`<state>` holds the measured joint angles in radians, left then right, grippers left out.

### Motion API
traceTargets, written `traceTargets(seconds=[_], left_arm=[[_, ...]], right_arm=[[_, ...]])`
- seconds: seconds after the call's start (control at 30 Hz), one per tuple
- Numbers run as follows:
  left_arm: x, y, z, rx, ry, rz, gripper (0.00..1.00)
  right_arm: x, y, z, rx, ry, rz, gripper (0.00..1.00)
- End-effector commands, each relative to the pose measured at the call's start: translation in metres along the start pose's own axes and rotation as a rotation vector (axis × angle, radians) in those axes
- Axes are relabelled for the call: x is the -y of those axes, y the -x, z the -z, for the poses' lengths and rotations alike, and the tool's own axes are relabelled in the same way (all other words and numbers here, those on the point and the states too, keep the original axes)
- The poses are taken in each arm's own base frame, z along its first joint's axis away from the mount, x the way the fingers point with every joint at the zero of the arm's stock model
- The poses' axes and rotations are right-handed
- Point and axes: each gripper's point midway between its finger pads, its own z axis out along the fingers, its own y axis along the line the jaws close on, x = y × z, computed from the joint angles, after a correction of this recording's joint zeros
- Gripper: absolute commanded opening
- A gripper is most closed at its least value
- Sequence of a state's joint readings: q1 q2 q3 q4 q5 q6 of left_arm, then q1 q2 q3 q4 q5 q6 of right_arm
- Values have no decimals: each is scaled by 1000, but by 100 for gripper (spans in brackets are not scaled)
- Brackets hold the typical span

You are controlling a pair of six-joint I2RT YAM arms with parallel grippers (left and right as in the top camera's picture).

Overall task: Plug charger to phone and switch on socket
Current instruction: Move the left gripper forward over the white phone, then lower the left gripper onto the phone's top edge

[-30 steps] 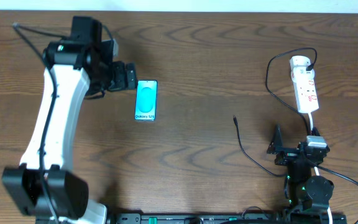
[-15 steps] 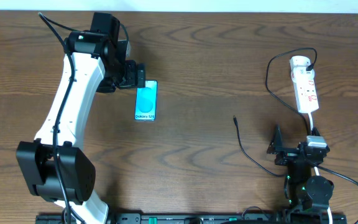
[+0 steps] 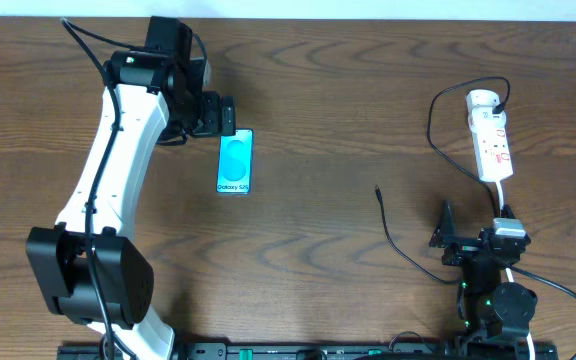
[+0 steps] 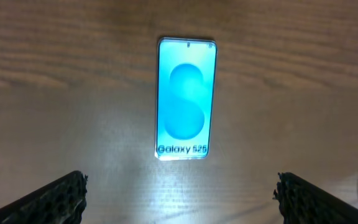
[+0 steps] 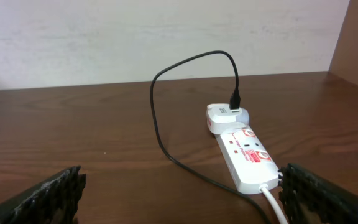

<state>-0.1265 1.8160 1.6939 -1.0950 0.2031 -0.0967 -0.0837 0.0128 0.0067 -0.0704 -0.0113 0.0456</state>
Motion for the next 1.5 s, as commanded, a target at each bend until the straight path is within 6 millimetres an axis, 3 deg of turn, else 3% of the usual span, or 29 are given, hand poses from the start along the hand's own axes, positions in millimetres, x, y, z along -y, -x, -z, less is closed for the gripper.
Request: traceTargets(seconds=[0.0,0.7,0.93,1.07,1.23,1.47], left_arm=[[-1,3,0,11,11,-11,98],[-11,-20,-63,-44,18,-13,98],[-21,-33,-98,-133,105,-13,98],[-12,-38,-115,-161,124,-44,98],[-15,-35,-116,-131,220,-66,98],[-13,-32,-117,-114,219,-40,98]], right_arm=[[0,-1,0,-2,1,-13,99],[0,-1,0,-2,1,-13,99],[0,-1,0,-2,1,-13,99],[0,-1,0,-2,1,-13,99],[0,-1,0,-2,1,-13,99],[0,-1,0,-2,1,-13,99]])
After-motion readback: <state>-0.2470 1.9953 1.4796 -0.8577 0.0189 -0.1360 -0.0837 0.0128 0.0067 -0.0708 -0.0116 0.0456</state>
